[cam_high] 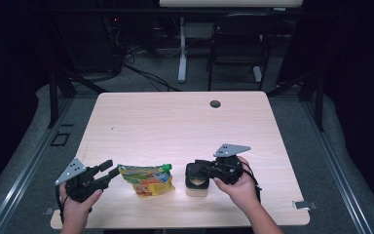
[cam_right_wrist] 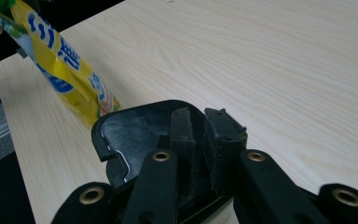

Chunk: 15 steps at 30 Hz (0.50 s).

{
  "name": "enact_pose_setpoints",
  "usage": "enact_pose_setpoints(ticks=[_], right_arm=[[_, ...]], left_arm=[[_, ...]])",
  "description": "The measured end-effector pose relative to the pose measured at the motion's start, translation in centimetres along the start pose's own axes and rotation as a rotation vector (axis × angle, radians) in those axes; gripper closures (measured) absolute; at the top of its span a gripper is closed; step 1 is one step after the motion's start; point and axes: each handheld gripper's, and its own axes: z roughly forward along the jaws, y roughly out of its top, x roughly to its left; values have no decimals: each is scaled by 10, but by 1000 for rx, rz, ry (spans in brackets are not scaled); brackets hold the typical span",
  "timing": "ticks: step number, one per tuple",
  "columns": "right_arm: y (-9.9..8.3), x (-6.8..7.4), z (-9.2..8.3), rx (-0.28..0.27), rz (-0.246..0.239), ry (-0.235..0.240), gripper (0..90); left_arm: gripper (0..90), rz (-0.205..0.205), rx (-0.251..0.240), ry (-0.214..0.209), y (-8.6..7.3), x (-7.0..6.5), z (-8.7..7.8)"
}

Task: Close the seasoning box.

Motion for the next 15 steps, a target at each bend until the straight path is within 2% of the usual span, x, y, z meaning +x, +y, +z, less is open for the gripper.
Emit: enact_pose_setpoints(ticks=[8,11,15], right_arm=[[-12,1,4,25,5,4,820],[-14,2,5,7,16,10,818],[-14,2,4,11,10,10,815]], left_arm=[[542,-1,0,0,0,0,0],[542,0,-1,1,0,0,0],[541,0,0,2,0,0,0]])
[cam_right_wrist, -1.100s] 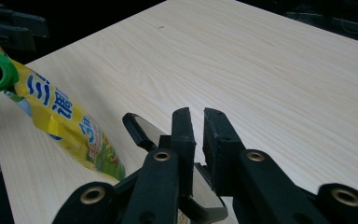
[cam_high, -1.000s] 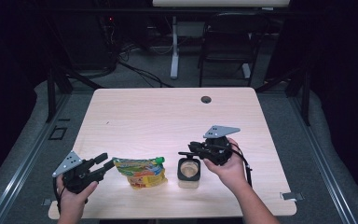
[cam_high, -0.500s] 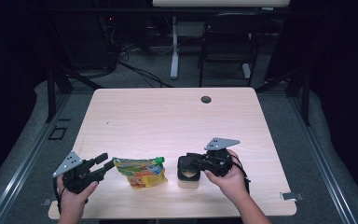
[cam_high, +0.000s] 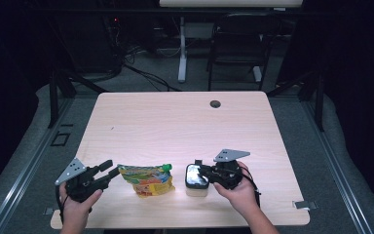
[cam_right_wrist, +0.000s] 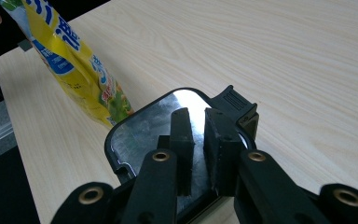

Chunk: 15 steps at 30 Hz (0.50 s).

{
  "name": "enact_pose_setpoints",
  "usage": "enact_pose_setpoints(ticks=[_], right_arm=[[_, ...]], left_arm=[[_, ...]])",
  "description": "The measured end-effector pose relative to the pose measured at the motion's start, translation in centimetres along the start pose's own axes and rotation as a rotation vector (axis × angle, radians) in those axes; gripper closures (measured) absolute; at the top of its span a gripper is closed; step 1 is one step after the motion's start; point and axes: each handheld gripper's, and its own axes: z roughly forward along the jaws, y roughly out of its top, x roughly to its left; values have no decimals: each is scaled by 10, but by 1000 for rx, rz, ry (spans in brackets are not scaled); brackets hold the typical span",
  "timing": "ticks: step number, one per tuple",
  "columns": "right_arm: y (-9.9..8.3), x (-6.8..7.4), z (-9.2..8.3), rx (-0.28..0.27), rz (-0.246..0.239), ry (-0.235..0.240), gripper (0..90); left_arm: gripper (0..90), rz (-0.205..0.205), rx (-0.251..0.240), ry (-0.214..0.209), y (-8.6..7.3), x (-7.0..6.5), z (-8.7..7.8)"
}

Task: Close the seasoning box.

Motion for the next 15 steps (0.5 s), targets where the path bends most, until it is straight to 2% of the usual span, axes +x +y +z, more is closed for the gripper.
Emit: enact_pose_setpoints(ticks=[7,15], right_arm=[[-4,0,-6,-25,16,-2,797],[-18,-7,-27,-74,59,-34,758]], left_arm=[[541,-1,0,5,0,1,-1],[540,-2,6,7,-1,1,0]])
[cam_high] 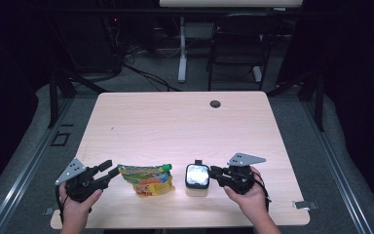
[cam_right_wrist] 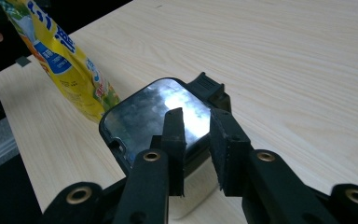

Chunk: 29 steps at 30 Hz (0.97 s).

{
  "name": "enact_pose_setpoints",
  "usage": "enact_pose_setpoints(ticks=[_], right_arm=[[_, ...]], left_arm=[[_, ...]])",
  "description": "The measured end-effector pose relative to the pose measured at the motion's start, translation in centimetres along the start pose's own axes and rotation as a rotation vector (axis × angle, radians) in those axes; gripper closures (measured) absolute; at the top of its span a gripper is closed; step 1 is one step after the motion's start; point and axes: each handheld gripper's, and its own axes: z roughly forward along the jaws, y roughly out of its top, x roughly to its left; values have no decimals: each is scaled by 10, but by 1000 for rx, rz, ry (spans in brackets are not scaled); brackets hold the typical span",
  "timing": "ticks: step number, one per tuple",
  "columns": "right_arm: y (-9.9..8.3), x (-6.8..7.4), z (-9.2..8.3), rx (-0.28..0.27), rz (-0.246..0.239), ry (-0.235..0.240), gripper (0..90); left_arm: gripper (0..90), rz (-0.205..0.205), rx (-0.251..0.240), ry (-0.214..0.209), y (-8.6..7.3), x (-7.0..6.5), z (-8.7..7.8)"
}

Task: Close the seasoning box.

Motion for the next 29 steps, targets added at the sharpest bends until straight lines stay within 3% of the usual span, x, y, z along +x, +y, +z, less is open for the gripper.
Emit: enact_pose_setpoints(ticks=[14,24,29], right_arm=[[-28,-18,-32,-59,98,-78,646],[-45,-25,-34,-68,131,-129,601],[-49,-29,-32,-82,140,-159,525]], left_arm=[[528,-22,13,30,-4,4,2],[526,-36,30,54,-9,10,5],[522,-47,39,72,-11,14,6]])
